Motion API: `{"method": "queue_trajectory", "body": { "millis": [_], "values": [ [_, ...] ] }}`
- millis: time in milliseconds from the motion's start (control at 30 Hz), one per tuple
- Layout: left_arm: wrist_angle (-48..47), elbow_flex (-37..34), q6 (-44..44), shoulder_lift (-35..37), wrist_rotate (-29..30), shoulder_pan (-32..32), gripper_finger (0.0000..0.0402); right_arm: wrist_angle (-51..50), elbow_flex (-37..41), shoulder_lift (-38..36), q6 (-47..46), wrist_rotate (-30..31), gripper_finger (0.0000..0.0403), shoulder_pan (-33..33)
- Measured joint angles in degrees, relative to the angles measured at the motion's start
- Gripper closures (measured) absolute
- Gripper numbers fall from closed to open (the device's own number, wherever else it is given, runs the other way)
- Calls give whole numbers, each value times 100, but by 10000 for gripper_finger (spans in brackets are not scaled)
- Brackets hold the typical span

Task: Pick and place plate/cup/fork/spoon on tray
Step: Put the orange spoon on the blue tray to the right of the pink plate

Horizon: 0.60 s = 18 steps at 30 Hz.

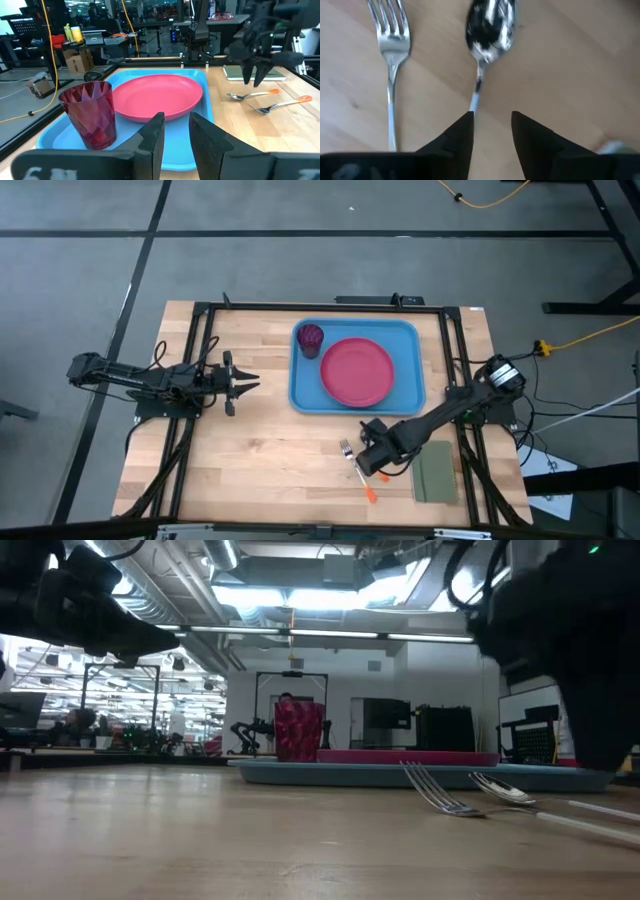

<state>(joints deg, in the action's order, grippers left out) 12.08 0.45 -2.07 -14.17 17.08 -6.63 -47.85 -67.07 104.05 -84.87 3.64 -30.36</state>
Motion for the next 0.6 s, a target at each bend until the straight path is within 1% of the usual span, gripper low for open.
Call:
{"method": "queue_trajectory", "body": {
  "millis": [200,400,600],
  "values": [
    [0,0,0,0,0,0,319,221,0,181,137,37,267,156],
    [1,0,0,0,0,0,319,356,0,272,145,35,267,170],
    [1,0,0,0,0,2,319,489,0,399,416,17,267,220]
  ]
}}
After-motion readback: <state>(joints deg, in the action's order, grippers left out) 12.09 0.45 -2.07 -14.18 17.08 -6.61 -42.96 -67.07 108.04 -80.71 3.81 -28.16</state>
